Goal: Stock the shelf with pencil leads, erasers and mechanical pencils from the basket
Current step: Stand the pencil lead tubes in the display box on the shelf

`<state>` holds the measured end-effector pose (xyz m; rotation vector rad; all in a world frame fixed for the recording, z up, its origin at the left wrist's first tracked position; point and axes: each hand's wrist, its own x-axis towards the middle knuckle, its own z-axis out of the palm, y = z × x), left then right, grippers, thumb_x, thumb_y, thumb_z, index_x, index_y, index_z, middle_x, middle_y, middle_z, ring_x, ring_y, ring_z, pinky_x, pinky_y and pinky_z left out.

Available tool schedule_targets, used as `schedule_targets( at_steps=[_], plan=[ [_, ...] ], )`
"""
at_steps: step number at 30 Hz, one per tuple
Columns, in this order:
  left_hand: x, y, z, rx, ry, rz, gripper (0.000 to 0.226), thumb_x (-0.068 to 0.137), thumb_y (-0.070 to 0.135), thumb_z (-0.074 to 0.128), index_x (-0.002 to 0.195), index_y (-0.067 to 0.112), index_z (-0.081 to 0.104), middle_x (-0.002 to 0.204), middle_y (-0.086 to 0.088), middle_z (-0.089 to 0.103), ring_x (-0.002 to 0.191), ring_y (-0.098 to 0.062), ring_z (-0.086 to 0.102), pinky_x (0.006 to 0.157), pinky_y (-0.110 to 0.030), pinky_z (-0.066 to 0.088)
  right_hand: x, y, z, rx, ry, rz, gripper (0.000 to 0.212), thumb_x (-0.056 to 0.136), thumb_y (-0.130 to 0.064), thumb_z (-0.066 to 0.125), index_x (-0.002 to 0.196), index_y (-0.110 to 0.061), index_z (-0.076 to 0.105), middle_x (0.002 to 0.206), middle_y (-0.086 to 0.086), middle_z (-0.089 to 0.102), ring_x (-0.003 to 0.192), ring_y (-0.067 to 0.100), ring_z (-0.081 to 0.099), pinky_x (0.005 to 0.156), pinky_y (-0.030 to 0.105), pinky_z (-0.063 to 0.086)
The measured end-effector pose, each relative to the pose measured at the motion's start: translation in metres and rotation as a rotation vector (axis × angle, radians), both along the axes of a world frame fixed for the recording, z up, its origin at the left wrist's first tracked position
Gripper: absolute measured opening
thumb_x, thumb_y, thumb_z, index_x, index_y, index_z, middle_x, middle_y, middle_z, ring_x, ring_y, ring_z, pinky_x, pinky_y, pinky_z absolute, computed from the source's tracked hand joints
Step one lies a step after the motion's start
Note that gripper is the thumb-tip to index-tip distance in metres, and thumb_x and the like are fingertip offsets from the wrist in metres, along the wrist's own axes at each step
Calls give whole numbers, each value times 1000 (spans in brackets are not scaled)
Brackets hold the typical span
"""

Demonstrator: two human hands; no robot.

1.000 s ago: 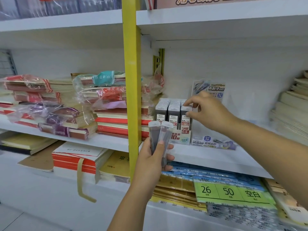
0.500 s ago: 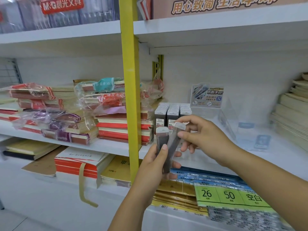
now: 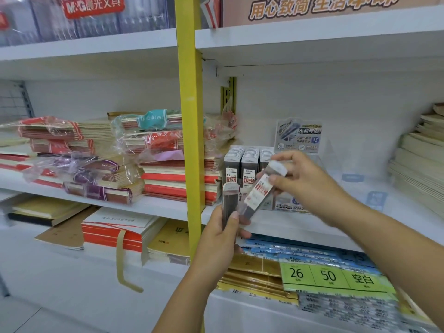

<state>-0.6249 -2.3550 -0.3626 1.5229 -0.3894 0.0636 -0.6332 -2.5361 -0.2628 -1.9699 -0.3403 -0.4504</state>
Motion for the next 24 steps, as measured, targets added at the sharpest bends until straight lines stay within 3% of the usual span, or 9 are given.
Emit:
schedule_targets(
  at_steps=[4,6,8,11,15,18,24],
  plan=[
    [3,4,2,-33,9,63,19,106,27,39,114,33,54,91,7,73,75,-8,69,56,-24,56,4,-13,33,28,-278,-41,29,89,-7,64,95,-33,55,91,-5,72,85,17,70,72,37,57],
    [3,5,3,-34,8,64,18,106,27,39,114,34,54,89,8,73,74,-7,69,56,-25,57,7,-14,42,-66,-400,-76,35,88,-8,62,94,-42,54,89,-10,69,81,16,68,71,37,57],
    [3,5,4,-38,7,59,19,106,26,40,115,34,54,88,8,73,74,-8,70,55,-25,58,13,-13,45,-230,-454,-139,36,88,-13,61,96,-46,52,88,-17,65,79,7,64,72,29,53],
    [2,5,4,-53,9,51,20,105,26,42,115,37,55,89,6,74,77,-11,72,56,-28,60,23,-11,38,-444,-435,-206,34,88,-15,63,99,-45,51,88,-20,63,79,-6,59,68,9,43],
    [2,5,5,-57,8,56,21,105,26,44,113,42,55,88,4,74,78,-14,73,55,-28,60,36,-11,25,-473,-324,-222,27,87,-15,67,107,-31,61,94,-15,59,85,7,59,75,23,46],
    [3,6,5,-47,2,68,21,104,27,44,117,39,55,89,5,74,73,-11,71,53,-26,58,45,-12,13,-621,-311,-330,32,89,-23,65,120,-29,64,97,-6,51,86,12,52,72,25,38],
    [4,5,6,-15,-43,97,20,104,29,45,112,43,57,90,9,74,65,-3,64,50,-19,51,39,-13,-3,-737,-311,-459,51,94,-28,58,143,-31,42,114,-2,43,96,13,46,75,29,44]
  ],
)
